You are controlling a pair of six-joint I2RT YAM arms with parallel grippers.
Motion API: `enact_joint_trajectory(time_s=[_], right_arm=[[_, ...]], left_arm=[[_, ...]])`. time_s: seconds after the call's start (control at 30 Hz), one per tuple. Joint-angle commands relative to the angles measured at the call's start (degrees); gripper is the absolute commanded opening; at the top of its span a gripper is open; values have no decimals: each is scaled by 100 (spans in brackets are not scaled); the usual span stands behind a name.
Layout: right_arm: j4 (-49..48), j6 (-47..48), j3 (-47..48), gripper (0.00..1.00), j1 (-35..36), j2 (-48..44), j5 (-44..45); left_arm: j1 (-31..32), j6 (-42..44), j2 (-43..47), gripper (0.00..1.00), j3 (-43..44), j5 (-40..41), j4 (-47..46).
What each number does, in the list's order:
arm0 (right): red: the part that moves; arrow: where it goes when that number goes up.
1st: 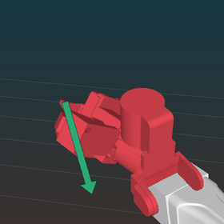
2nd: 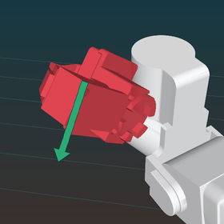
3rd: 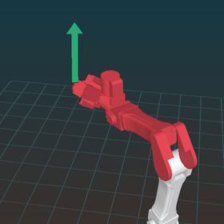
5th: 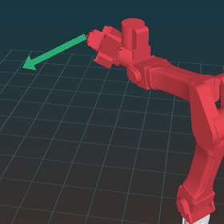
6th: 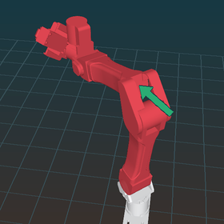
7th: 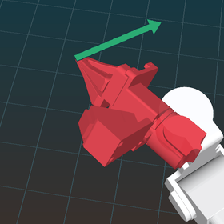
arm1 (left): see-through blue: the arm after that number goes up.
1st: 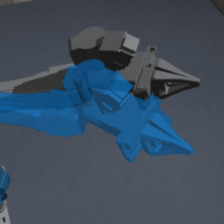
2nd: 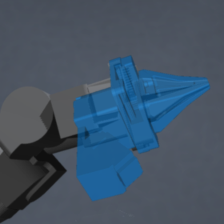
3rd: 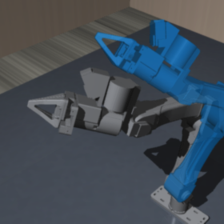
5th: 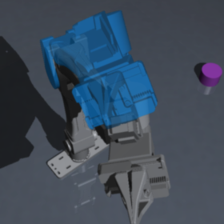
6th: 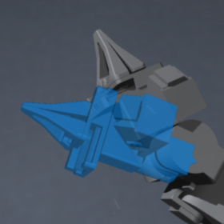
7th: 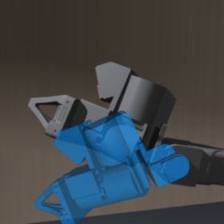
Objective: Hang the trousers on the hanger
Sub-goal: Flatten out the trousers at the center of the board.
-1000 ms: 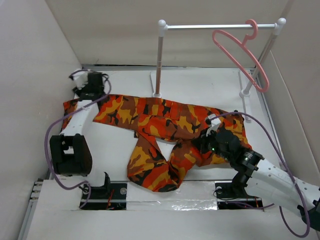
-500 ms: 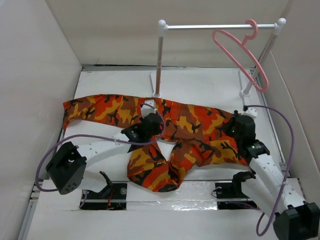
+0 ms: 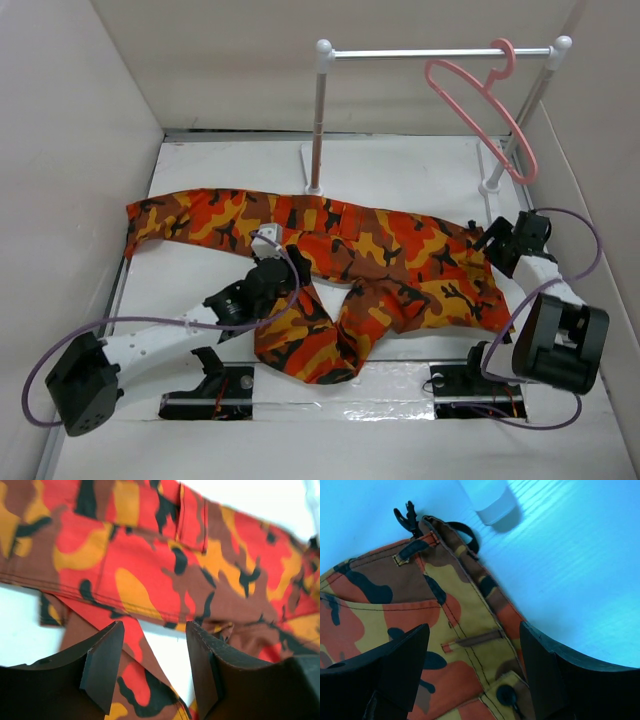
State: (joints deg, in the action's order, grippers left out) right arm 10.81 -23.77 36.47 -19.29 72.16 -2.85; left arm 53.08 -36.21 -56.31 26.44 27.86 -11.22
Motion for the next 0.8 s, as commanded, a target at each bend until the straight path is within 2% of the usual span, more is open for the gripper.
enact_joint_trajectory(time_s=[0.0,0.07,0.23,0.33,0.4,0.43,0.57,0.6,0.63,0.77], right_arm=[[-517,22,343,78,-49,517,-918],[-527,-22,492,77,-49,833,-1006],[-457,83,756,77,-49,1414,-875],[-369,215,941,66,-49,1739,-971],[-360,250,1020,44,-49,1775,-954],[-378,250,1038,37,-49,1740,-867],[-281,267,1204,15,-49,1784,-849],[-255,268,1240,5,-49,1793,-866],[-255,268,1266,0,-49,1767,-892],[-386,102,1118,0,-162,1074,-665]], left_arm=[[-358,122,532,50,-331,-368,-547],[-465,210,630,50,-385,-597,-574],[-597,219,727,51,-358,-536,-319],[-597,167,710,53,-359,-422,-258],[-597,114,675,53,-367,-369,-231],[-597,105,674,53,-385,-351,-249],[-597,52,622,53,-438,-439,-398],[-597,52,561,53,-420,-448,-398],[-597,52,525,53,-420,-422,-398],[-597,-26,420,53,-385,-308,-293]])
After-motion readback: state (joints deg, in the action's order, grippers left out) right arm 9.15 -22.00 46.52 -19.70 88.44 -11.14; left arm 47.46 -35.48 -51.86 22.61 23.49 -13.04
